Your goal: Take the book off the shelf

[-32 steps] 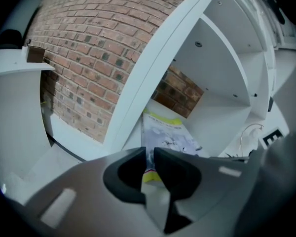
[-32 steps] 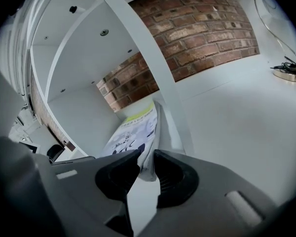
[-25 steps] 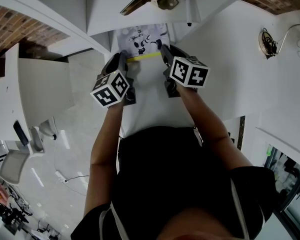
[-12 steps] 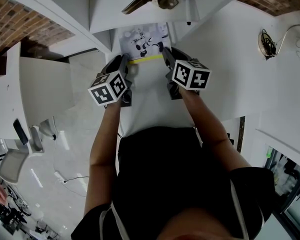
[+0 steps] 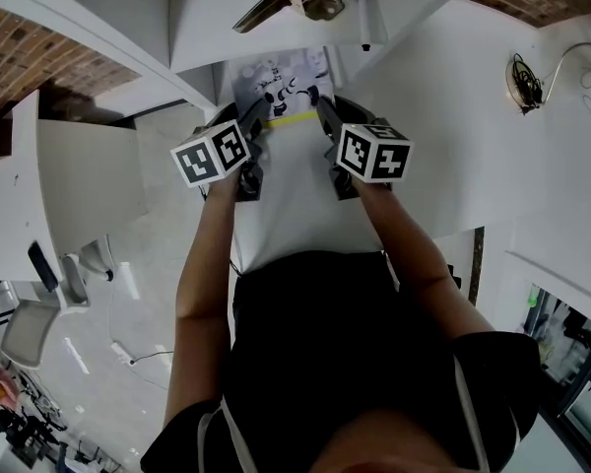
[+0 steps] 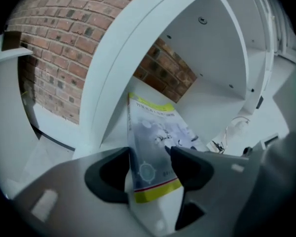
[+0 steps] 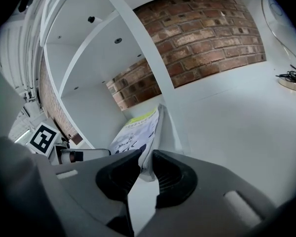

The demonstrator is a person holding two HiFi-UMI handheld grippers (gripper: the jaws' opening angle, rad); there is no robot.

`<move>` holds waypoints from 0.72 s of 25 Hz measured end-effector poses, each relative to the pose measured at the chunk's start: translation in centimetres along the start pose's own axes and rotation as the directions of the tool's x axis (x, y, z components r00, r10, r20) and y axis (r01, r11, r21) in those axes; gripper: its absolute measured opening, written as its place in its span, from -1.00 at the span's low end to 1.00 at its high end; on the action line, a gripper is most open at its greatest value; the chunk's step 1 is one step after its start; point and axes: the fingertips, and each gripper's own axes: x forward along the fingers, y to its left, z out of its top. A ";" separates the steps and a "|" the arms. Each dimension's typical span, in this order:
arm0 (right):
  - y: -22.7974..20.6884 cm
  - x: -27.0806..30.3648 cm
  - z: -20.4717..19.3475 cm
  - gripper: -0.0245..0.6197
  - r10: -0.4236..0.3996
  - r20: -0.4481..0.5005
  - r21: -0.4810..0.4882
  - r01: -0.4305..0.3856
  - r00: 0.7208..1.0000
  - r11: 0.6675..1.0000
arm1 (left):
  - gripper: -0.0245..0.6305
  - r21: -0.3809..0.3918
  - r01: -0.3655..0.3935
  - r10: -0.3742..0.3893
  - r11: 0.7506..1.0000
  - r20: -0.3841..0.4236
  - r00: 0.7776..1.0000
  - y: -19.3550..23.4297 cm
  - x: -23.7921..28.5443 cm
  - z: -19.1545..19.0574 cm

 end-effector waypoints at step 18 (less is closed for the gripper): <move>0.2 -0.2 0.6 -0.70 -0.021 0.023 -0.095 0.023 1.000 0.995 | -0.58 -0.251 -0.012 0.027 0.968 0.055 0.998 0.5 -0.8 -0.1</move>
